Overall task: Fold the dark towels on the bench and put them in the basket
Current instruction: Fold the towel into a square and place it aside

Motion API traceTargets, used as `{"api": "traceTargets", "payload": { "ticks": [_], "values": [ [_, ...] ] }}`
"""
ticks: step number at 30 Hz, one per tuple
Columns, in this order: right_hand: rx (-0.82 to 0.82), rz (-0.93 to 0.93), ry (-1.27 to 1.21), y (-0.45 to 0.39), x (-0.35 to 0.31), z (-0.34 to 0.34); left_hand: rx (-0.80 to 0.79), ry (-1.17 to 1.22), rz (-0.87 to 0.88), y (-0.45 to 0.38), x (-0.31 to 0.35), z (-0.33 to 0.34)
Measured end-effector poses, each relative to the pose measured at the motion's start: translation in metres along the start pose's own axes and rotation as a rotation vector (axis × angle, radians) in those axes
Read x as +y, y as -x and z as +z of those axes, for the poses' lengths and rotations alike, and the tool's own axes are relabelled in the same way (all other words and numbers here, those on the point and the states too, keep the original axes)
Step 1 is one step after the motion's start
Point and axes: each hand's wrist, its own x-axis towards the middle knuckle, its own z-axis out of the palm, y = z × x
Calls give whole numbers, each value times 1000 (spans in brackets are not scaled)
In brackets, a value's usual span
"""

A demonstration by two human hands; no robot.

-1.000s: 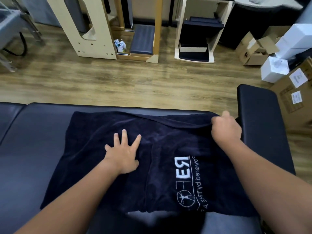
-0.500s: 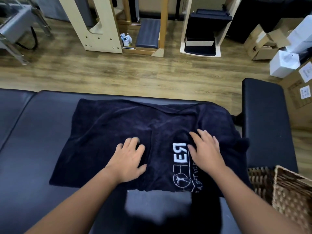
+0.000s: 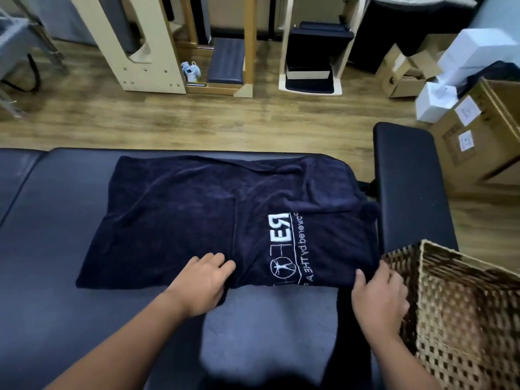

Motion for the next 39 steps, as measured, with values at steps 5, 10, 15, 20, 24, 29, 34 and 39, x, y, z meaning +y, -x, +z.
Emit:
{"api": "traceTargets", "payload": {
  "ticks": [5, 10, 15, 20, 24, 29, 34, 39],
  "values": [
    [114, -59, 14, 0, 2, -8, -15, -19, -12, 2, -3, 1],
    [120, 176, 18, -30, 29, -23, -54, 50, -88, 2, -4, -2],
    [7, 206, 12, -36, 25, -19, -145, -6, -107, 4, 10, -8],
    [-120, 290, -33, -43, 35, -22, -255, 29, -140, 2, 2, -14],
    [-14, 162, 19, -25, 7, -26, -312, 195, -124, 4, -8, -15],
    [74, -446, 13, 4, -56, -9, -73, 250, -320, 16, -33, -3],
    [-249, -900, 122, 40, -130, 23, 114, 146, -650, 35, -53, 10],
    [-492, -1127, 235, 62, -205, 36, 167, 264, -1077, 70, -97, 13]
  ]
}}
